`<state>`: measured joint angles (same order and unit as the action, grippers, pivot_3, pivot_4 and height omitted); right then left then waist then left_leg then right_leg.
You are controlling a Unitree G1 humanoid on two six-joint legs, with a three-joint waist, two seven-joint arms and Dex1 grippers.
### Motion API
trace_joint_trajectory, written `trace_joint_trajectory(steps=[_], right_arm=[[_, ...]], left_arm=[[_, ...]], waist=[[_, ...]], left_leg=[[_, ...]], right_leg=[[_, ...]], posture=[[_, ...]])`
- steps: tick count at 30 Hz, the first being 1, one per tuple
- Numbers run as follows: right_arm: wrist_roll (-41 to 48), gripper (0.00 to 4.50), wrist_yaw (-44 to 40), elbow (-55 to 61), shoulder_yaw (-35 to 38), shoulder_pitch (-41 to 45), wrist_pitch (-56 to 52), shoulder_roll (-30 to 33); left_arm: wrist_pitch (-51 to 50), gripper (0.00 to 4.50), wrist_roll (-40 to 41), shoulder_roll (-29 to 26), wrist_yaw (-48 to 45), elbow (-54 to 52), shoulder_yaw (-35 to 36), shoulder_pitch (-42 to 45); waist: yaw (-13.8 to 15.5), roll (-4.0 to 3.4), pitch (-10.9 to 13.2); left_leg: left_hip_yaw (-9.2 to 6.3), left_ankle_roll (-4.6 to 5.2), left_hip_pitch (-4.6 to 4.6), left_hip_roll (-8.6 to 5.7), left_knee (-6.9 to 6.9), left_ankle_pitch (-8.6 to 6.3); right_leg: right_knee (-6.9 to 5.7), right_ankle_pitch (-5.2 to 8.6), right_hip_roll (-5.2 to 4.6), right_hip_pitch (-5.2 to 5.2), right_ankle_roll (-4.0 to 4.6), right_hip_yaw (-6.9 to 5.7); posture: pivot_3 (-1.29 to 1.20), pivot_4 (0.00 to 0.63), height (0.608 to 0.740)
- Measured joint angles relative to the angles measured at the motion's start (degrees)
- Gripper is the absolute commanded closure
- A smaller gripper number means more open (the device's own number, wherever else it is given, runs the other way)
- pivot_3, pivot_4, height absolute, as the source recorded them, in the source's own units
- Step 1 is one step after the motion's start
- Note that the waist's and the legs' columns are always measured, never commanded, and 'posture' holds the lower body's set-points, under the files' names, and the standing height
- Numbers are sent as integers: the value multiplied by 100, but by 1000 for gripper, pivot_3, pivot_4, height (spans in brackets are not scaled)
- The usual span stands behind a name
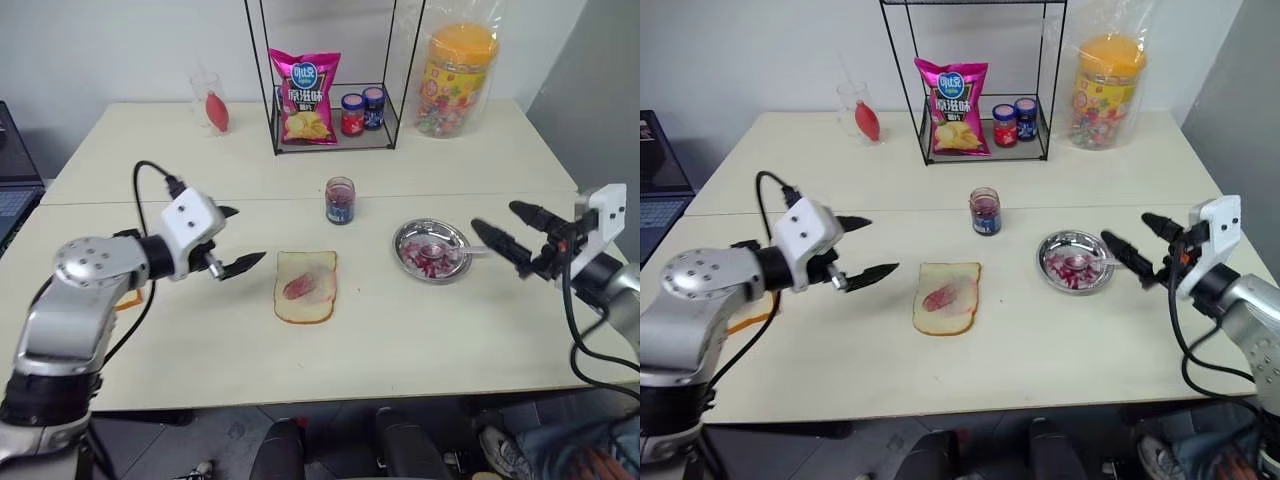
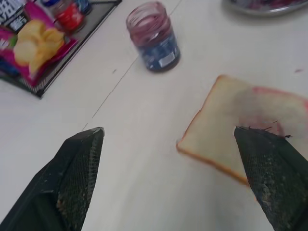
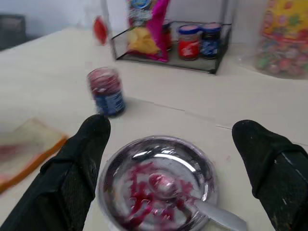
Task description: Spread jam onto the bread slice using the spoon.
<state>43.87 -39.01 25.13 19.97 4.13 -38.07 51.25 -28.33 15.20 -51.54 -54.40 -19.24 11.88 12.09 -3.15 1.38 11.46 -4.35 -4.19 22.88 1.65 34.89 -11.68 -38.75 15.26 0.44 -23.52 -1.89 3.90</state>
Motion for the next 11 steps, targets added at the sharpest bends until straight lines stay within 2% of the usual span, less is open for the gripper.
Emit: trace_joint_trajectory(steps=[2, 7, 11], right_arm=[[-27, 20, -620, 143, -10, -491, -57, 480], [-121, 20, -1219, 180, 32, -733, -17, 697], [-271, 20, -1353, 143, 32, -749, 55, 702]], left_arm=[[-38, 0, 90, -121, -157, -151, 366, -608], [-254, 0, 541, -113, -317, -586, 926, -1317], [-241, 0, 747, 67, -238, -752, 1007, -1480]], waist=[[11, 14, -4], [23, 31, 4], [27, 32, 4]], left_leg=[[0, 4, -5, 4, -1, -4], [2, 2, -6, 1, 15, -4], [7, 2, -6, -1, 27, -3]], right_leg=[[4, 3, -1, 5, 4, -7], [5, 16, -2, 9, 29, 0], [7, 16, -3, 13, 28, 10]], posture=[[0, 150, 740], [0, 150, 740], [0, 150, 740]])
